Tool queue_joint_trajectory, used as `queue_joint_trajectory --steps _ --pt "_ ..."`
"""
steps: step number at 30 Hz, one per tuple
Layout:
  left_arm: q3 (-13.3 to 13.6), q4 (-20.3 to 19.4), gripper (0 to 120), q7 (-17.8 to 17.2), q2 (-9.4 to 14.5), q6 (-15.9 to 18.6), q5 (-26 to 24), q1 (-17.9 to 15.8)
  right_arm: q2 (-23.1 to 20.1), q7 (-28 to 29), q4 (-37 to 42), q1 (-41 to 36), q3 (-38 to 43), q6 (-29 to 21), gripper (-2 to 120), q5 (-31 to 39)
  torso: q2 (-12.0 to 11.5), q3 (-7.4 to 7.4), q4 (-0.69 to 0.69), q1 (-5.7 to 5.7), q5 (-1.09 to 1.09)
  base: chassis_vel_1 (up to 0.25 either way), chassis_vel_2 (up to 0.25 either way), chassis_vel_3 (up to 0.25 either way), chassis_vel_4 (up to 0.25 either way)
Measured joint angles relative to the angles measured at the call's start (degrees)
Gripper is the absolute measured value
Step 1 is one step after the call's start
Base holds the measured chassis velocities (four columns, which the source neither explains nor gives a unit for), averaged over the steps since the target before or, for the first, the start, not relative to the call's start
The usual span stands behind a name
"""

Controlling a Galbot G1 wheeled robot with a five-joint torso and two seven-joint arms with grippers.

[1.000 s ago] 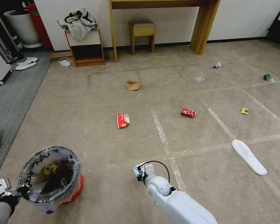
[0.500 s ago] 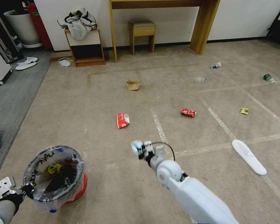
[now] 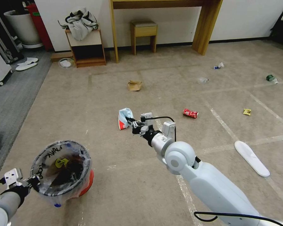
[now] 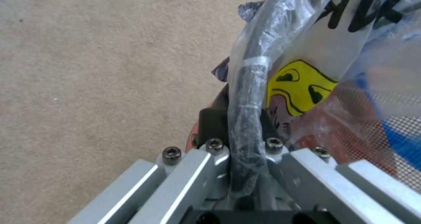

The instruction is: Pick up the trash bin and place the garbage on the floor into it.

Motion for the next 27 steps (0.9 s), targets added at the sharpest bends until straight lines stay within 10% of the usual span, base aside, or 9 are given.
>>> queue_joint_trajectory --steps 16,27 --pt "0.9 0.08 0 -0.26 1.03 0.06 -0.5 -0.92 -1.39 0.95 6.46 6.32 -11.02 -1.62 0 5.82 0.0 -0.01 0.01 0.0 0.0 0.0 0.0 0.0 0.0" --pt "0.65 0.11 0 -0.48 1.38 0.06 -1.43 -1.54 11.47 8.6 -1.63 16.81 -25.64 -6.93 0 10.26 0.0 0.0 0.01 0.0 -0.01 0.0 0.0 0.0 0.0"
